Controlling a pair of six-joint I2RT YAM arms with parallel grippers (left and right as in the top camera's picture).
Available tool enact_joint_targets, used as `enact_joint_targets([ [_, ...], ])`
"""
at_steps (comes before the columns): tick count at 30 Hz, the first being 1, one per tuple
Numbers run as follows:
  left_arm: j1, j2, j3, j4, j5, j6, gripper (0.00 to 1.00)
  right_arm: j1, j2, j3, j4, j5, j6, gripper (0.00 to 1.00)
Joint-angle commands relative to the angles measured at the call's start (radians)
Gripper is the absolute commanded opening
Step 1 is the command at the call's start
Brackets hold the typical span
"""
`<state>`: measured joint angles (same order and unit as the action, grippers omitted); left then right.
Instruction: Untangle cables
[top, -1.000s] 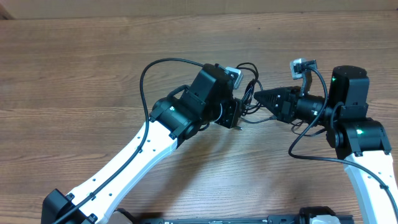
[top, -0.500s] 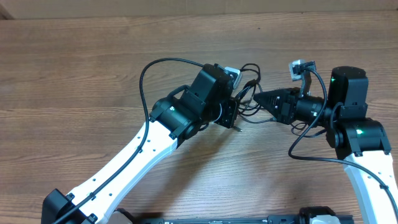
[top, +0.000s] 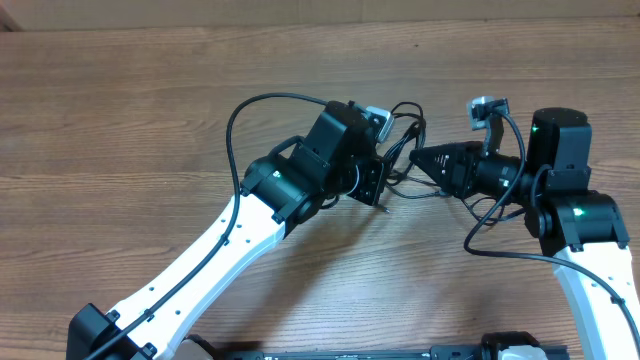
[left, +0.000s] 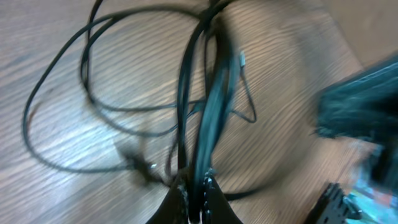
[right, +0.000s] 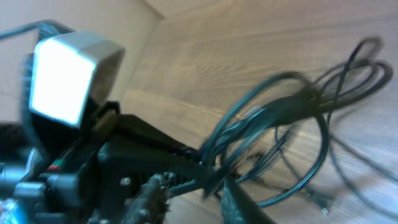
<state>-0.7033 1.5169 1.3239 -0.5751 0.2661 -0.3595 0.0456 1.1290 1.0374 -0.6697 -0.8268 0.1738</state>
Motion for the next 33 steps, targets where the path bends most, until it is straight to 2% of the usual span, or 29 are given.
enact_joint_targets([
  [1,0.011,-0.026,0.016,0.061,0.087,0.023,0.04,-0.002,-0.006,0.003,-0.010,0.023,0.000,0.46],
  [3,0.011,-0.027,0.016,0.084,0.091,0.023,0.04,-0.002,-0.006,0.003,-0.021,0.023,0.000,0.48],
  [9,0.011,-0.027,0.016,0.101,0.091,0.023,0.04,-0.002,-0.006,0.003,-0.056,0.026,-0.026,0.46],
  [15,0.011,-0.027,0.016,0.121,0.143,0.019,0.04,-0.002,-0.006,0.003,-0.058,0.051,-0.025,0.33],
  [18,0.011,-0.027,0.016,0.138,0.177,0.018,0.04,-0.002,-0.006,0.003,-0.058,0.079,-0.013,0.34],
  [21,0.011,-0.027,0.016,0.144,0.180,0.015,0.04,-0.002,-0.003,0.003,-0.056,0.088,0.014,0.40],
  [24,0.009,-0.027,0.016,0.146,0.185,-0.008,0.04,-0.002,0.011,0.003,-0.050,0.129,0.040,0.40],
  [26,0.009,-0.027,0.016,0.161,0.243,-0.007,0.04,-0.002,0.038,0.003,-0.040,0.134,0.041,0.40],
  [31,0.010,-0.027,0.016,0.172,0.264,-0.007,0.04,-0.002,0.112,0.003,-0.024,0.135,0.043,0.29],
  [33,0.010,-0.027,0.016,0.173,0.271,-0.007,0.04,-0.002,0.132,0.003,-0.020,0.134,0.043,0.27],
])
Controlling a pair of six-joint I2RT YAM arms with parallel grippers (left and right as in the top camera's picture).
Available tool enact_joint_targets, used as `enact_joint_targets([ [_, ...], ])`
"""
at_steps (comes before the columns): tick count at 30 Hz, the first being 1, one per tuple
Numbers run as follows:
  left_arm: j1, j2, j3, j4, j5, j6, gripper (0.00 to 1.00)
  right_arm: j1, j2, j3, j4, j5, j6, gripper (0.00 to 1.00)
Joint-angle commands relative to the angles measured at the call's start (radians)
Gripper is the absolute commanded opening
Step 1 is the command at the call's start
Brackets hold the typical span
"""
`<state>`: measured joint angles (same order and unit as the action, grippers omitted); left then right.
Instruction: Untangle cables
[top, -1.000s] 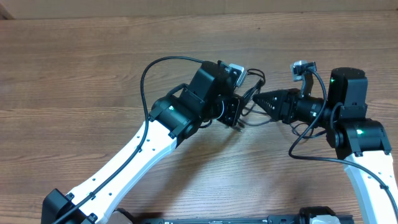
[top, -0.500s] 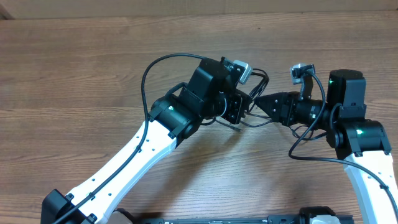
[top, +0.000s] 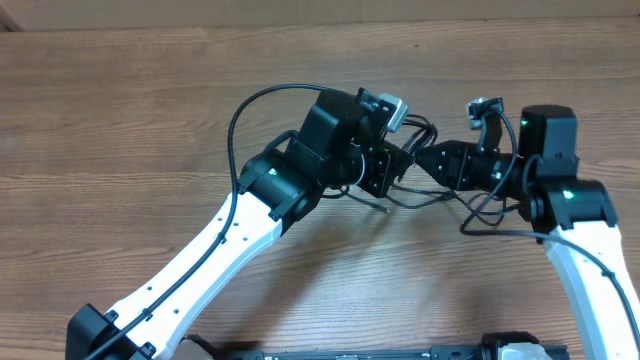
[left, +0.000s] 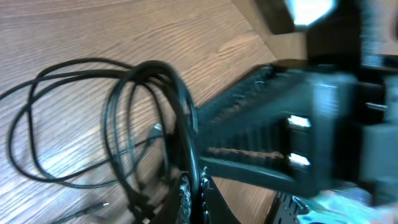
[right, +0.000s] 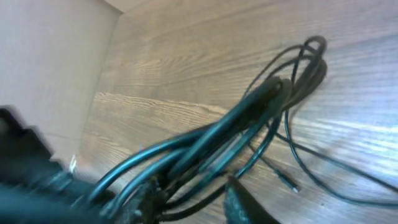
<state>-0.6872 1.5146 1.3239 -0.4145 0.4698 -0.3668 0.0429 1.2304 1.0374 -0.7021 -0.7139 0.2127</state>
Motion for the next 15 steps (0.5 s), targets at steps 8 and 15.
enact_joint_targets([
  [8,-0.006,-0.025,0.016,0.028,0.074,0.000,0.04,0.001,0.049,0.003,0.019,0.021,0.003,0.27],
  [15,-0.008,-0.025,0.016,0.040,0.100,-0.011,0.04,0.001,0.049,0.003,0.052,0.021,0.003,0.23],
])
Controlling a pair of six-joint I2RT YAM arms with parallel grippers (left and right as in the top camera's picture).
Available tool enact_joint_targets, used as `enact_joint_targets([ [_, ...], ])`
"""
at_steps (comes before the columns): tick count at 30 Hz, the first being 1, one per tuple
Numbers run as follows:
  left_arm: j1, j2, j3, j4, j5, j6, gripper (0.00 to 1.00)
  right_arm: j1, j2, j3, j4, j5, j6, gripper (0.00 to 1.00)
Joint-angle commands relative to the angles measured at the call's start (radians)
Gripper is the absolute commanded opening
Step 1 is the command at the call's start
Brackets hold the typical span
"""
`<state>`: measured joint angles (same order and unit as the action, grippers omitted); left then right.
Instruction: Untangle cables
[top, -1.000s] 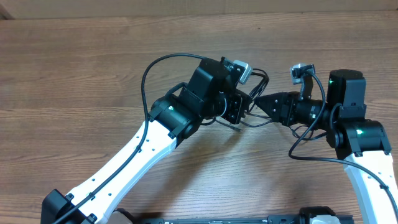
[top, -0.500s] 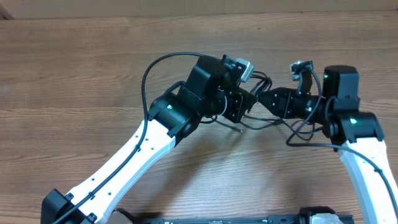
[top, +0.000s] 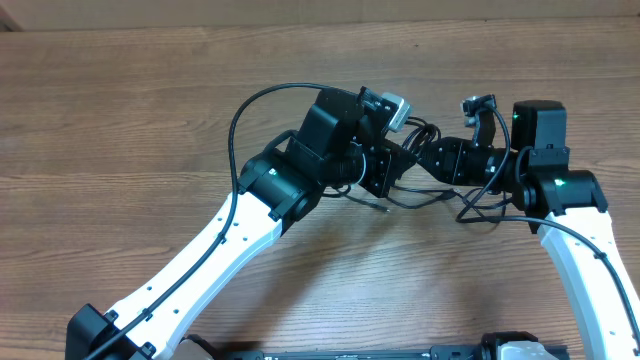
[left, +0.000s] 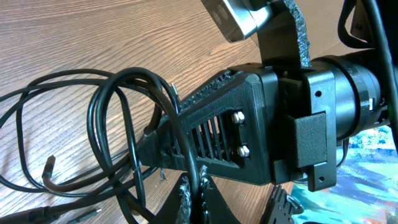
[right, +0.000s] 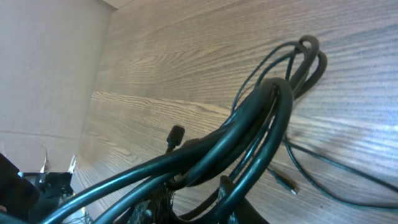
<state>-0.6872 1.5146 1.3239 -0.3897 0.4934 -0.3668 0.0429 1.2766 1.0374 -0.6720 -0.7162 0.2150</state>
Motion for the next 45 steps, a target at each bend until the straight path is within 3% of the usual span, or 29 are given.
enact_joint_targets([
  [1,-0.008,-0.025,0.016,0.018,0.089,-0.017,0.04,0.001,0.003,0.003,0.033,0.023,0.002,0.23],
  [8,-0.008,-0.024,0.016,0.060,0.164,-0.050,0.04,0.001,0.003,0.003,0.068,0.016,0.002,0.24],
  [10,-0.008,-0.025,0.016,0.066,0.174,-0.053,0.04,0.001,0.003,0.003,0.088,0.016,0.002,0.05],
  [11,-0.008,-0.024,0.016,0.064,0.176,-0.053,0.04,0.001,0.003,0.003,0.089,0.016,0.002,0.04],
  [19,0.001,-0.024,0.016,0.053,0.149,-0.035,0.04,0.000,0.003,0.003,0.008,0.019,-0.023,0.04],
  [28,0.022,-0.024,0.016,-0.175,-0.063,-0.015,0.04,-0.002,-0.066,0.003,-0.003,0.016,-0.021,0.04],
  [40,0.019,-0.024,0.016,-0.171,-0.055,-0.077,0.05,-0.001,-0.214,0.003,-0.007,0.008,0.003,0.04],
  [45,-0.003,-0.024,0.016,-0.100,0.035,-0.121,0.05,-0.001,-0.214,0.003,-0.006,0.008,0.021,0.04],
])
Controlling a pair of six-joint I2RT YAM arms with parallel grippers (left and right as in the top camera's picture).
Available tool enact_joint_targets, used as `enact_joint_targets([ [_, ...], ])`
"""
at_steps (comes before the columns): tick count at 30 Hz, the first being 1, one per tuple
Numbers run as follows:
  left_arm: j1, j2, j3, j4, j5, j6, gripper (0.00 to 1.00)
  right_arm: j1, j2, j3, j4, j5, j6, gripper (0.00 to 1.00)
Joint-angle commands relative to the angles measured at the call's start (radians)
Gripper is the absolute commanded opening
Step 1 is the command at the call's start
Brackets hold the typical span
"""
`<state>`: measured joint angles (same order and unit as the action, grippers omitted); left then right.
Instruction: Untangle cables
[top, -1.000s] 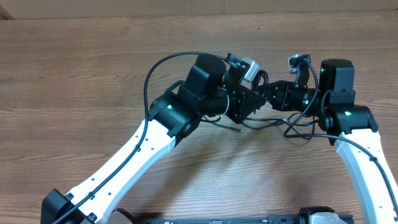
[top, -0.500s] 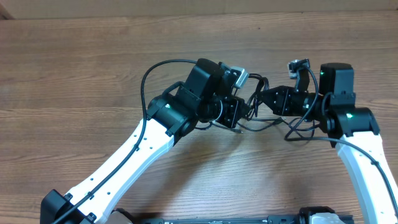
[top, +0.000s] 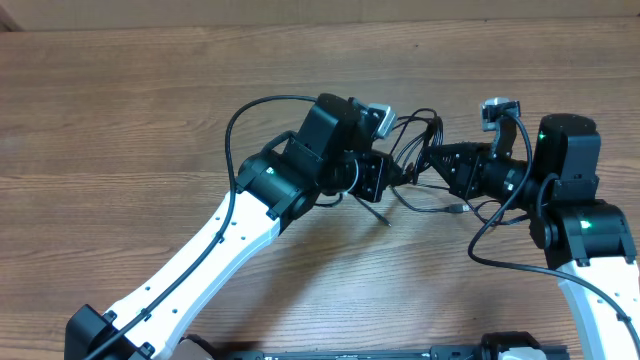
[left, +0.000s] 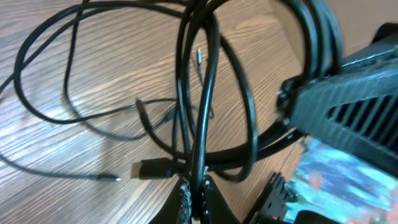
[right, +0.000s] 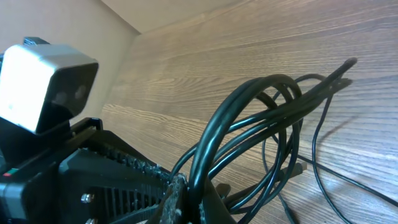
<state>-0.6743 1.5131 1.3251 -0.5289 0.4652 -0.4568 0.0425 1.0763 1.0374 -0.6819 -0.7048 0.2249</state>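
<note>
A tangle of black cables (top: 416, 138) hangs between my two grippers above the wooden table. The left gripper (top: 392, 177) is shut on one thick strand, which runs up from its fingers in the left wrist view (left: 196, 186). Facing it from the right, the right gripper (top: 428, 160) is shut on another thick strand (right: 249, 118) of the same bundle, gripped low in the right wrist view (right: 186, 190). Loops (left: 205, 74) sag to the table. A plug end (top: 456, 208) lies loose in front of the bundle.
The brown wooden table (top: 120, 120) runs back to a pale wall at the far edge. My right arm's own wiring (top: 500, 215) loops beside its wrist. The left wrist camera (right: 46, 81) sits close to the bundle.
My right gripper has moved right, away from the left one, and a gap now shows between them. The bundle has spread out, and a plug end now lies on the table.
Both grippers were shut on the bundle, tips facing each other. Then they stood closer together and further back, and then the right gripper was pressed up against the left. Now they are apart, each holding a strand, with the loops opened wider.
</note>
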Motion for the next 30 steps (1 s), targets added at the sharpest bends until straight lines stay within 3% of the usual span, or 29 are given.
enact_joint_targets([
  [1,-0.021,-0.023,0.015,0.052,0.074,-0.030,0.09,-0.001,-0.014,0.003,0.004,-0.003,0.011,0.04],
  [3,-0.030,-0.022,0.015,0.065,0.078,-0.030,0.23,-0.001,-0.014,0.003,0.003,-0.003,0.011,0.04],
  [4,-0.034,-0.022,0.015,0.070,0.077,-0.028,0.38,-0.001,-0.014,0.003,0.003,-0.003,0.011,0.04],
  [6,-0.038,-0.021,0.015,0.069,0.077,-0.008,0.79,-0.001,-0.014,0.003,0.004,-0.003,0.011,0.04],
  [8,-0.038,-0.021,0.015,0.066,0.078,0.005,0.93,-0.001,-0.014,0.003,0.003,-0.003,0.011,0.04],
  [9,-0.038,-0.021,0.015,0.065,0.078,0.006,0.96,-0.001,-0.014,0.003,0.003,-0.003,0.011,0.04],
  [17,-0.038,-0.021,0.015,0.054,0.069,0.008,0.97,-0.001,-0.014,0.003,0.006,-0.003,0.011,0.04],
  [19,-0.039,-0.021,0.014,0.041,0.049,0.009,0.89,-0.001,-0.014,0.003,0.007,-0.003,0.011,0.04],
  [20,-0.039,-0.021,0.014,0.029,0.031,0.013,0.79,-0.001,-0.014,0.003,0.007,-0.003,0.011,0.04],
  [22,-0.040,-0.017,0.014,0.010,0.015,0.017,0.69,-0.001,-0.014,0.003,0.007,-0.003,0.012,0.04],
  [30,-0.040,0.003,0.014,0.011,-0.009,0.016,0.58,-0.001,-0.014,0.003,0.008,-0.058,0.011,0.04],
])
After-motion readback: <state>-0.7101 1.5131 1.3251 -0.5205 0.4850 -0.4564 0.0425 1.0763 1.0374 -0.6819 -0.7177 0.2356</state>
